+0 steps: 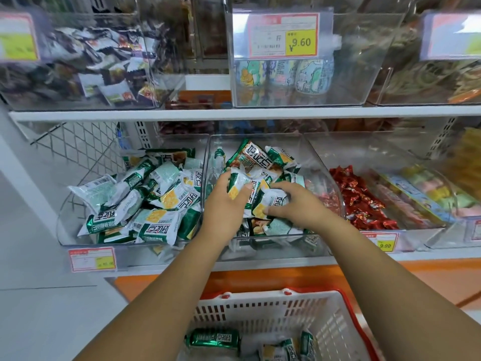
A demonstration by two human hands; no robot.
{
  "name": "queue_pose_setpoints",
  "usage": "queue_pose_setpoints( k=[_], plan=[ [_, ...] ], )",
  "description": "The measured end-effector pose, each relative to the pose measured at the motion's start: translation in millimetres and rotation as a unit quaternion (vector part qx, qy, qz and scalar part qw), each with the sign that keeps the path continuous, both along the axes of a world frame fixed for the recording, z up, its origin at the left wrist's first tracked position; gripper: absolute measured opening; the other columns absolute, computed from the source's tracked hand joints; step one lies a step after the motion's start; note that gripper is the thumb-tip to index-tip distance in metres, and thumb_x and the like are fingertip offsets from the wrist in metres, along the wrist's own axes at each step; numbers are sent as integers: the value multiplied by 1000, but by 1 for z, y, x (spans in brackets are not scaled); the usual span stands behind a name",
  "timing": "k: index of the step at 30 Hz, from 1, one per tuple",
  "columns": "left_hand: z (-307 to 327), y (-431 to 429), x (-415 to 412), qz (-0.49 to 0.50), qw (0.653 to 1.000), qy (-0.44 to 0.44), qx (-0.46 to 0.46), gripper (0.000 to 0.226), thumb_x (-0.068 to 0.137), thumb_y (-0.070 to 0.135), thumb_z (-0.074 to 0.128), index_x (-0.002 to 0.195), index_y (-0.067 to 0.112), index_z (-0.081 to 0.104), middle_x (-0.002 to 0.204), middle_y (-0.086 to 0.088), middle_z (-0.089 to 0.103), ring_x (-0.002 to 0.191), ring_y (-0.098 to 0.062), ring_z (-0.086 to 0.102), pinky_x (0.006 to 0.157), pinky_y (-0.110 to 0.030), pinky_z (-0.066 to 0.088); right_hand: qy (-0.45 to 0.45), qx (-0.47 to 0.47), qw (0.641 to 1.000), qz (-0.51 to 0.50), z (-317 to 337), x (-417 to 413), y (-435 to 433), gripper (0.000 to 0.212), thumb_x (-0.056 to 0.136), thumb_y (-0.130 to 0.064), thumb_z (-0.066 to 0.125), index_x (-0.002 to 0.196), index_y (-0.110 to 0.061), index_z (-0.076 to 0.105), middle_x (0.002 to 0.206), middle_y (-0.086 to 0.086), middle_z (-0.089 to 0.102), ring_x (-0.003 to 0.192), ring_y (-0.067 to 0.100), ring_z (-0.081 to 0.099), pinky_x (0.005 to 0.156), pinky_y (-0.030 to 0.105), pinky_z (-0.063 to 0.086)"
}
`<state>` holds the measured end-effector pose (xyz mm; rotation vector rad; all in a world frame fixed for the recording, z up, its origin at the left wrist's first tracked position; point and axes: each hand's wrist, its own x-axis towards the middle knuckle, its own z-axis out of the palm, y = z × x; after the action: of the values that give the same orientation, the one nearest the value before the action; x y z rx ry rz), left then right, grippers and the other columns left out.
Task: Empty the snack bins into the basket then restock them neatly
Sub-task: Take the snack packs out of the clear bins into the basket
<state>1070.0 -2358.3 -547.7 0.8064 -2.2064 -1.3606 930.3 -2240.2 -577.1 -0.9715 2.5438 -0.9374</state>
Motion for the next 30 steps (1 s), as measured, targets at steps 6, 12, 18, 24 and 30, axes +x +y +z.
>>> queue_pose_setpoints(
  k=[6,12,18,24,30],
  plan=[
    [4,7,16,-6,1000,2,5,65,98,45,51,153,25,24,159,2,30,142,-20,33,96,-25,28,49,-25,998,1,4,15,2,57,78,-38,78,129,-33,55,143,-2,49,126,18,49,101,33,43],
    [7,10,38,2,999,31,-10,65,94,44,58,151,24,32,157,6,33,143,-12,31,100,-19,24,5,-131,990,-42,13,30,1,51,78,-33,78,124,-22,58,125,-8,57,113,14,53,90,28,43],
    [12,10,68,4,999,32,-32,67,94,47,55,151,23,30,158,6,30,144,-13,29,100,-20,23,28,-238,969,-57,44,66,26,38,79,-30,78,110,-35,56,122,-8,59,112,11,55,96,33,46],
    [-20,42,103,-48,998,-14,30,65,95,47,54,151,25,30,153,9,36,133,-3,43,96,-17,31,-7,-266,960,-83,52,125,80,35,77,-26,80,103,-32,58,101,-9,65,89,2,61,75,20,46],
    [-124,74,117,-86,964,-177,180,50,93,23,58,141,24,41,102,9,58,80,-10,64,60,-27,50,-200,-147,948,-201,-57,160,143,29,78,-35,78,99,-29,59,70,-11,58,55,4,51,53,23,40]
  ],
)
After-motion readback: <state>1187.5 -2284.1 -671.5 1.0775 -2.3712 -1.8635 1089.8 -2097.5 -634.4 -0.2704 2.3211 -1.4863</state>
